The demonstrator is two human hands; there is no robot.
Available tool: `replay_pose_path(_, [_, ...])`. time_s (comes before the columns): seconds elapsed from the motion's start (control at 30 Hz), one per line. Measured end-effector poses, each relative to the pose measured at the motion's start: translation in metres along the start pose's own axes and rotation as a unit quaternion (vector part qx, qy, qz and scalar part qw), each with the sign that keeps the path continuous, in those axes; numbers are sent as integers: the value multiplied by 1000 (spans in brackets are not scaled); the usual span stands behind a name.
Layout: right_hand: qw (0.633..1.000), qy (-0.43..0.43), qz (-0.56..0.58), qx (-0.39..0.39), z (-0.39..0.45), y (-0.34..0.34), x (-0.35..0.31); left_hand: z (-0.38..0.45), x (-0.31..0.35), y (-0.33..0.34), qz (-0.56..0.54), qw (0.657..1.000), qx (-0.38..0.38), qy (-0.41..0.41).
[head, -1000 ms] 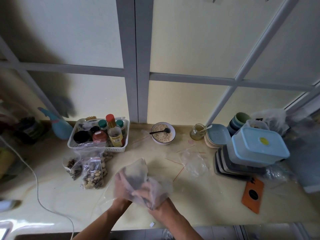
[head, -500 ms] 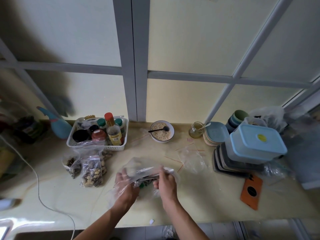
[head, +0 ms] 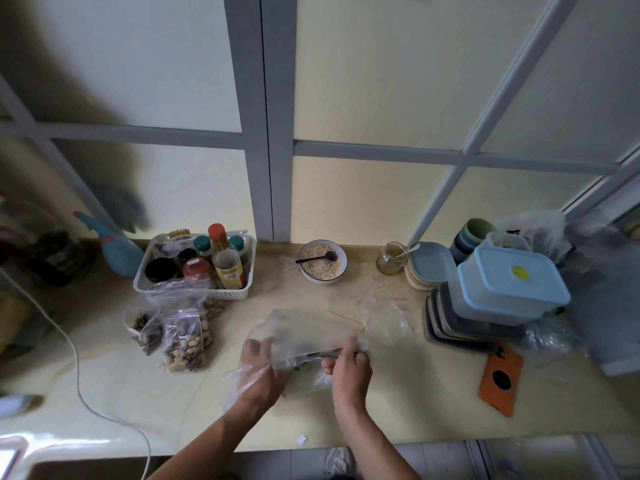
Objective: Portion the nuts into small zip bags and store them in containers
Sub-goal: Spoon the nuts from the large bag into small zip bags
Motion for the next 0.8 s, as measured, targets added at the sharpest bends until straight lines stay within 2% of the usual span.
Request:
replay_pose_path(0.13, [992,-67,-67,-87,-5,13,-7,27,-54,55,-25,991,-118,-59])
replay_pose_path(0.23, [971,-106,-115,-182,-15,26,-5,11,-41,48,-44,983,-151,-94])
replay_pose_path(0.3, [953,-113,-148,-239,-25,28,1,4,-38,58,-58,973,-203,-91])
replay_pose_path(0.4, [932,-129,-176,-288,-39,22,4,12,-65,70,-2,971,-222,-85])
replay_pose_path(0.5, [923,-155,-178,-303,-49,17,-3,29,-91,91,-5,972,-224,-76])
replay_pose_path(0.57, [928,-137,-166,-304,-49,14,-4,16,-59,68,-30,977,-190,-88])
replay_pose_path(0.67, [926,-107,-173,-319,-46,13,-2,10,-25,45,10,986,-164,-33])
replay_pose_path(0.73, [926,-129,-165,-315,-47,14,-6,15,-21,47,7,987,-161,-12])
replay_pose_path(0.8, [929,-170,-162,-288,-47,17,-13,12,-23,54,-12,981,-191,-24])
Point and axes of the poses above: each hand's wrist, its own z-axis towards the middle knuckle, its own y-axis out of the palm, x = y × z, the point moved 10 cm from there along z, towards the middle knuckle, and after that the axes turned 4 degrees about -x, right-handed, at the moved point
